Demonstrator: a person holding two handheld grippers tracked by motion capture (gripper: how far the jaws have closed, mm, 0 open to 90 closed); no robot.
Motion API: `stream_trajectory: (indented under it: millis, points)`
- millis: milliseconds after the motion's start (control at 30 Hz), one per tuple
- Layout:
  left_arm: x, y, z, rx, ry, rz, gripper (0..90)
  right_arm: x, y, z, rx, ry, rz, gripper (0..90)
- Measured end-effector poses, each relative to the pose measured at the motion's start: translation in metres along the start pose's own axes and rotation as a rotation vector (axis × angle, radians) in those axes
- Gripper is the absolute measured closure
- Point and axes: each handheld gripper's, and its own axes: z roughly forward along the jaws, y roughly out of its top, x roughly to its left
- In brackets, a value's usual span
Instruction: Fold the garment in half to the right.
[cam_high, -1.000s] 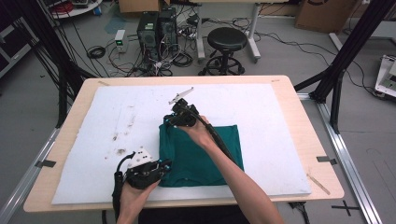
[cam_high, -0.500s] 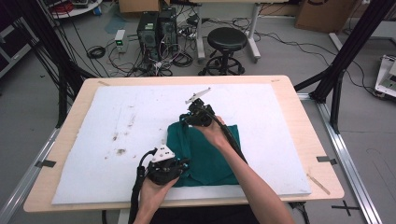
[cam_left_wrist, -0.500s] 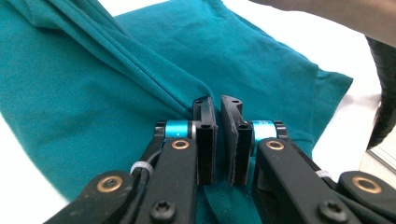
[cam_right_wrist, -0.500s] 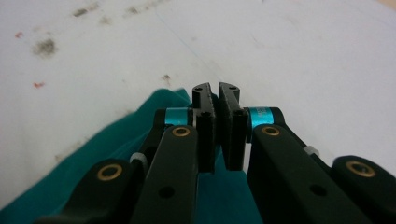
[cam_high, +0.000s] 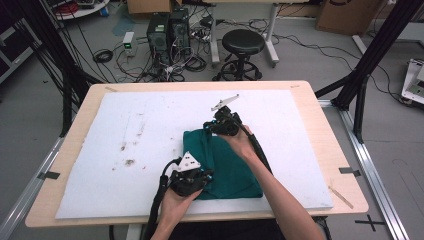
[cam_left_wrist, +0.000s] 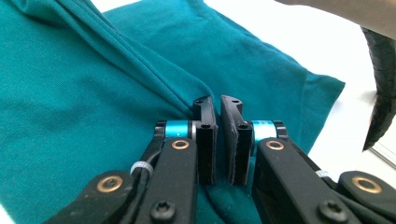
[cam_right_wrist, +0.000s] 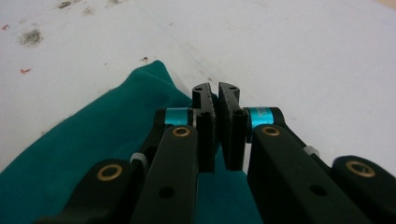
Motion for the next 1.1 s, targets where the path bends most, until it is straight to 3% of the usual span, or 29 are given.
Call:
stream_trajectory:
  millis: [200,367,1100]
  points:
    - [-0.01,0.009,0.013,0.022,-0.007,0.022,84.3,-0.012,-0.009,-0.011,-0.004,-0.007,0.03,86.9]
    - [-0.018,0.016,0.022,0.028,-0.02,0.04,84.3,-0.017,-0.015,-0.02,0.0,-0.024,0.026,86.9]
    - [-0.041,0.027,0.053,0.036,-0.067,0.058,84.2,-0.044,-0.051,-0.046,-0.006,-0.075,0.08,87.0]
